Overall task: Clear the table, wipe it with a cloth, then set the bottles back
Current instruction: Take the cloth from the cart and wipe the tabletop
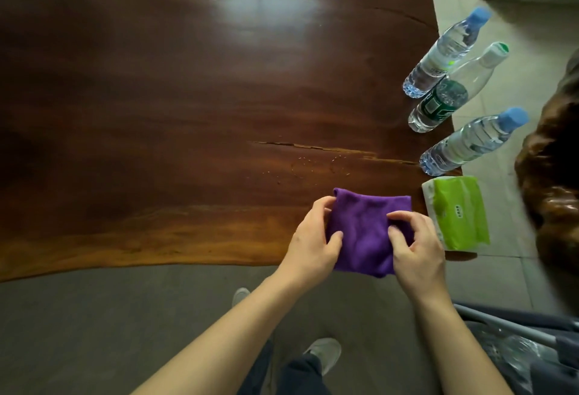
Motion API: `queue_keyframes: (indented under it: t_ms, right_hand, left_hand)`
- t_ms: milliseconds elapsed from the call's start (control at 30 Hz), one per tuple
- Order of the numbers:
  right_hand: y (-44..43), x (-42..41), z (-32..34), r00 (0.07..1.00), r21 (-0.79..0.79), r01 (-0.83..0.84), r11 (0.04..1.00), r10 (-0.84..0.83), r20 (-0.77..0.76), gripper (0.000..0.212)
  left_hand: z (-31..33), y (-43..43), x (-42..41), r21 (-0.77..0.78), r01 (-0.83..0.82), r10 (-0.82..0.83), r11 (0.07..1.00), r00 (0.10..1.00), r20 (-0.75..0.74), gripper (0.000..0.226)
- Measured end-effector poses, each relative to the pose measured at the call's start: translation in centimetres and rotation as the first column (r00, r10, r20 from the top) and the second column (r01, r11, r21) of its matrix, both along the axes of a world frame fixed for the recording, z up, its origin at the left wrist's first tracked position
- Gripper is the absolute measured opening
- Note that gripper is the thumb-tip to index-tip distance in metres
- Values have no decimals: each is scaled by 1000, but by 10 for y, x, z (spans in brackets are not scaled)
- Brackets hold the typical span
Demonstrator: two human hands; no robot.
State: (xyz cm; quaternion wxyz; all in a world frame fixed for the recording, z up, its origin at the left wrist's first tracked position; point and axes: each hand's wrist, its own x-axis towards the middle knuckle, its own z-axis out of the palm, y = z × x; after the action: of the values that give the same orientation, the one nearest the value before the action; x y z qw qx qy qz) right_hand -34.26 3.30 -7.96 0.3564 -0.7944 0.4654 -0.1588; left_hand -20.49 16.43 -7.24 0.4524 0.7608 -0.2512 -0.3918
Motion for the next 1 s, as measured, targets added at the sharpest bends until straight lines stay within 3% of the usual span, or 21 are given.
queue_keyframes:
  t_ms: [100,233,367,500,600,700,867,1000]
  right_hand:
    - [-14,10,-20,995,-28,55,998,-57,-81,23]
    - [-17,22,-43,983,-12,93,996,-94,-161,42]
    - [-4,30,-63,924,-88,98,991,-124,-362,64]
    - [14,44,-75,907,-127,70,989,-116,-405,72]
    - [24,65,-81,890,-110,94,989,-133,-436,78]
    - [38,92,-81,903,-138,72,988,-123,-411,78]
    - [81,143,-78,924,-216,-141,966,50,-380,75]
    - [129,168,-82,902,-251,-375,892,288,-322,64]
  left_hand:
    - [-13,-16,6,1,22,-22,1000,999,50,59]
    - [-27,-21,12,14,105,-105,994,989,99,66]
    - [-41,22,46,97,91,-125,991,892,435,70]
    - [-55,94,101,258,-140,-71,956,745,664,72]
    - [-66,133,122,413,-176,-164,893,728,666,79]
    - [-76,150,123,469,-137,-228,873,735,639,84]
    - [-84,153,118,440,-137,-223,887,707,671,85]
    - [-93,156,117,367,-145,-170,919,694,699,75]
